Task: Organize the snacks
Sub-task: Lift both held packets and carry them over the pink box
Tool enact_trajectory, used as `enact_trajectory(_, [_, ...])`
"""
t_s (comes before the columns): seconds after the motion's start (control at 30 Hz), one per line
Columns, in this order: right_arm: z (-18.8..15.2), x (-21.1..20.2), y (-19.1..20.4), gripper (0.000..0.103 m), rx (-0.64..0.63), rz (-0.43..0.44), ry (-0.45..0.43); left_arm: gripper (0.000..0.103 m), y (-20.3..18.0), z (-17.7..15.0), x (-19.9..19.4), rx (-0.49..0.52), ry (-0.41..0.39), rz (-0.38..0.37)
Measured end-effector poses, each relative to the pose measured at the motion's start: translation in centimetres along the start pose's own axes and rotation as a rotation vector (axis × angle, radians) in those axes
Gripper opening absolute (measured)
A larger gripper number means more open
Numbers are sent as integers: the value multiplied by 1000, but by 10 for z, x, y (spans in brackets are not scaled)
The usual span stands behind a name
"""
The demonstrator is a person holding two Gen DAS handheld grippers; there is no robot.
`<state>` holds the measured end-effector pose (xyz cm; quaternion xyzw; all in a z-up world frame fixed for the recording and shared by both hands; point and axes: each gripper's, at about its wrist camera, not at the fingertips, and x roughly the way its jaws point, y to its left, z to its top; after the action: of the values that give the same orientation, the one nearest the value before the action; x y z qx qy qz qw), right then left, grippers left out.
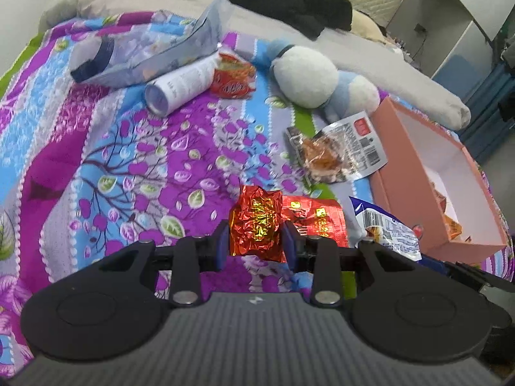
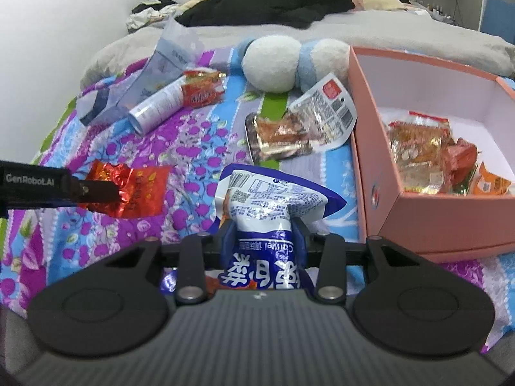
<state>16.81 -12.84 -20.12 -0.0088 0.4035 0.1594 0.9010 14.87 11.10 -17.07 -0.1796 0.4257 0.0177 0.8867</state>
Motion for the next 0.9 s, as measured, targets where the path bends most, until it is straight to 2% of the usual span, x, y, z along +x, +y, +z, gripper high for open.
enact_trajectory(0.47, [46, -48, -14, 41, -7, 23, -116, 39, -40, 37, -43, 49, -96, -68])
enact_trajectory(0.57, [56, -59, -19, 41, -7, 24, -147, 39, -52, 47, -52, 61, -136, -79])
enact_trajectory(0.9, [92, -90, -47, 41, -5, -8, -240, 39, -114, 91, -80, 131, -249, -162])
